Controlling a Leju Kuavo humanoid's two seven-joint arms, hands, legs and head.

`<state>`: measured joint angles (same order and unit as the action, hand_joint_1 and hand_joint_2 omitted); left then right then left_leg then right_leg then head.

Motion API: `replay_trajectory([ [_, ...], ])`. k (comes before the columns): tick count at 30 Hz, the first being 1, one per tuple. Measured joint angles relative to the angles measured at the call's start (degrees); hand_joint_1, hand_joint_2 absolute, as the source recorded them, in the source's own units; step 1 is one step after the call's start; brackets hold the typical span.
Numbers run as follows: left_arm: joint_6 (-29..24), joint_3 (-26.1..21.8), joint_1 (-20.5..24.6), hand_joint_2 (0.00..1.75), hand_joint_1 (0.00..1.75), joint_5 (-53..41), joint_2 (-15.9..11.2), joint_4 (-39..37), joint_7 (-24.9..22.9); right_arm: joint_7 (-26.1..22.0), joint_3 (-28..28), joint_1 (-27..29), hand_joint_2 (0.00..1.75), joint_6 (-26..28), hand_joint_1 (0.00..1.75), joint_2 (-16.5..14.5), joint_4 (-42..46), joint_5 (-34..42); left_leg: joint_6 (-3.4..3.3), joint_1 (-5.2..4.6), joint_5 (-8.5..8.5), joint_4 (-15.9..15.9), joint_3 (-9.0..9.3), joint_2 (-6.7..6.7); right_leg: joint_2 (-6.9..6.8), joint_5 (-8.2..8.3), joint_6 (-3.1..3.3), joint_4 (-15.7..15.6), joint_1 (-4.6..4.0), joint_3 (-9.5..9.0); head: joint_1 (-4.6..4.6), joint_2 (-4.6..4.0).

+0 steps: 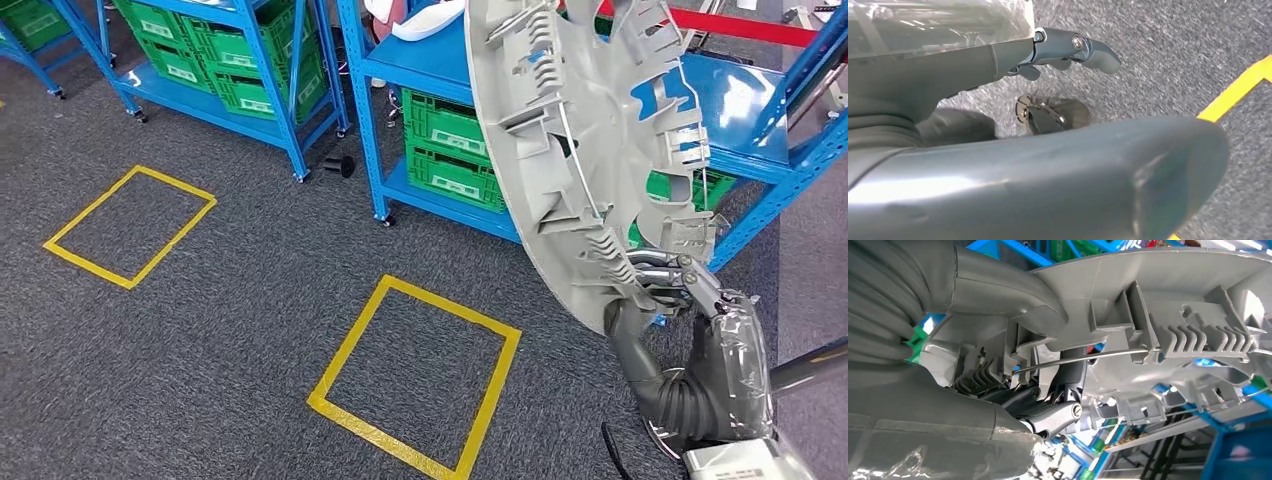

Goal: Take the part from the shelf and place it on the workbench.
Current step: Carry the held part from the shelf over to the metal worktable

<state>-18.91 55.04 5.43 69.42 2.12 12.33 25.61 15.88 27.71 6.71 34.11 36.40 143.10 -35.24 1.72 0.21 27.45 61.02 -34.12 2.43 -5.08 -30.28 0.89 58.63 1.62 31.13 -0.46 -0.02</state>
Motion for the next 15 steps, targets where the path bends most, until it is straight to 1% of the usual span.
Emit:
replay_trajectory([
  [1, 0.05, 0.00, 0.09, 0.00, 0.00, 0.01, -0.01, 0.00, 0.06, 0.16, 0.18, 0.03, 1.75, 0.11, 1.75, -0.03, 0.00, -0.61, -0.46, -0.30, -0.15, -1.72, 0.79, 0.81, -0.59, -0.07, -0.32, 0.02, -0.15, -0.03, -0.06, 0.00],
  [2, 0.09, 0.00, 0.13, 0.00, 0.00, 0.01, -0.01, 0.00, 0.13, 0.27, 0.34, 0.06, 1.75, 0.19, 1.75, -0.06, 0.00, -1.09, -0.94, -0.60, 0.16, -2.19, 0.91, 0.99, -1.18, -0.08, -0.62, -0.04, -0.28, -0.03, -0.04, 0.00],
  [3, 0.12, 0.00, 0.08, 0.00, 0.00, 0.01, -0.02, 0.00, 0.21, 0.30, 0.49, 0.03, 1.75, 0.26, 1.75, -0.08, 0.00, -1.38, -1.42, -0.66, 0.13, -2.48, 0.85, 0.47, -1.81, -0.06, -0.93, -0.11, -0.31, -0.08, 0.02, 0.00],
  [4, 0.15, 0.00, -0.07, 0.00, 0.00, 0.01, -0.04, 0.00, 0.26, 0.30, 0.61, -0.01, 1.75, 0.34, 1.75, -0.09, 0.00, -1.57, -1.83, -0.54, -0.02, -2.70, 0.83, -0.12, -2.01, -0.26, -1.25, -0.14, -0.21, -0.15, 0.11, 0.00],
  [5, 0.15, 0.00, -0.20, 0.00, 0.00, 0.00, -0.05, 0.00, 0.34, 0.28, 0.74, 0.00, 1.75, 0.44, 1.75, -0.10, 0.00, -1.74, -2.22, -0.45, -0.23, -2.99, 0.88, -0.75, -1.28, -0.81, -1.46, 0.29, -0.09, -0.07, 0.27, 0.00],
  [6, 0.16, -0.01, -0.24, 0.00, 0.00, -0.01, -0.07, 0.00, 0.42, 0.27, 0.85, 0.03, 1.75, 0.55, 1.75, -0.12, 0.00, -1.87, -2.58, -0.33, -0.45, -3.28, 0.92, -1.35, 0.07, -1.91, -1.57, 1.75, 0.01, 0.54, 0.48, 0.00],
  [7, 0.17, -0.01, -0.19, 0.00, 0.00, -0.02, -0.07, 0.00, 0.47, 0.25, 0.98, 0.08, 1.75, 0.66, 1.75, -0.13, -0.01, -1.98, -2.89, -0.25, -0.62, -3.47, 0.96, -1.96, 1.85, -3.53, -1.57, 4.45, 0.07, 1.80, 0.79, 0.00],
  [8, 0.17, -0.02, -0.08, 0.00, 0.00, -0.03, -0.05, 0.00, 0.51, 0.22, 1.14, 0.14, 1.75, 0.77, 1.75, -0.15, -0.02, -2.08, -3.09, -0.34, -0.68, -3.49, 0.89, -2.60, 3.43, -5.25, -1.47, 8.06, 0.02, 3.58, 1.15, 0.00],
  [9, 0.19, -0.02, 0.01, 0.00, 0.00, -0.03, -0.04, 0.00, 0.51, 0.20, 1.31, 0.18, 1.75, 0.89, 1.75, -0.17, -0.04, -2.19, -3.22, -0.41, -0.70, -3.46, 0.83, -3.27, 4.27, -6.66, -1.39, 11.80, -0.07, 5.53, 1.43, 0.00],
  [10, 0.16, -0.02, 0.03, 0.00, 0.00, -0.03, -0.03, 0.00, 0.47, 0.16, 1.52, 0.22, 1.75, 1.02, 1.75, -0.20, -0.10, -2.28, -3.31, -0.49, -0.70, -3.39, 0.82, -4.00, 4.63, -7.17, -1.35, 14.45, -0.15, 7.00, 1.62, 0.00],
  [11, 0.11, -0.02, 0.02, 0.00, 0.00, -0.02, -0.04, 0.00, 0.40, 0.11, 1.73, 0.23, 1.75, 1.16, 1.75, -0.22, -0.19, -2.36, -3.34, -0.54, -0.69, -3.29, 0.83, -4.77, 4.76, -6.54, -1.31, 15.18, -0.20, 7.61, 1.73, 0.00],
  [12, 0.06, -0.02, 0.00, 0.00, 0.00, -0.01, -0.05, 0.00, 0.31, 0.07, 1.91, 0.24, 1.75, 1.30, 1.75, -0.25, -0.26, -2.42, -3.32, -0.56, -0.65, -3.12, 0.83, -5.59, 4.91, -4.86, -1.26, 13.78, -0.21, 7.22, 1.81, 0.00],
  [13, 0.02, -0.02, 0.00, 0.00, 0.00, -0.01, -0.06, 0.00, 0.17, -0.01, 2.09, 0.24, 1.75, 1.42, 1.75, -0.28, -0.33, -2.45, -3.23, -0.56, -0.56, -2.87, 0.82, -6.42, 5.39, -2.56, -1.20, 10.67, -0.14, 5.99, 1.92, 0.00],
  [14, 0.00, -0.02, 0.01, 0.00, 0.00, -0.02, -0.06, 0.00, 0.01, -0.11, 2.25, 0.24, 1.75, 1.51, 1.75, -0.31, -0.38, -2.46, -3.08, -0.55, -0.44, -2.58, 0.69, -7.20, 6.62, -0.84, -1.09, 7.32, 0.04, 4.54, 2.06, 0.00],
  [15, -0.01, -0.02, 0.07, 0.00, 0.00, -0.07, -0.05, 0.00, -0.17, -0.27, 2.39, 0.30, 1.75, 1.61, 1.75, -0.34, -0.42, -2.47, -2.86, -0.60, -0.30, -2.10, 0.40, -7.94, 7.98, 0.23, -1.01, 4.30, 0.26, 3.33, 2.14, 0.00],
])
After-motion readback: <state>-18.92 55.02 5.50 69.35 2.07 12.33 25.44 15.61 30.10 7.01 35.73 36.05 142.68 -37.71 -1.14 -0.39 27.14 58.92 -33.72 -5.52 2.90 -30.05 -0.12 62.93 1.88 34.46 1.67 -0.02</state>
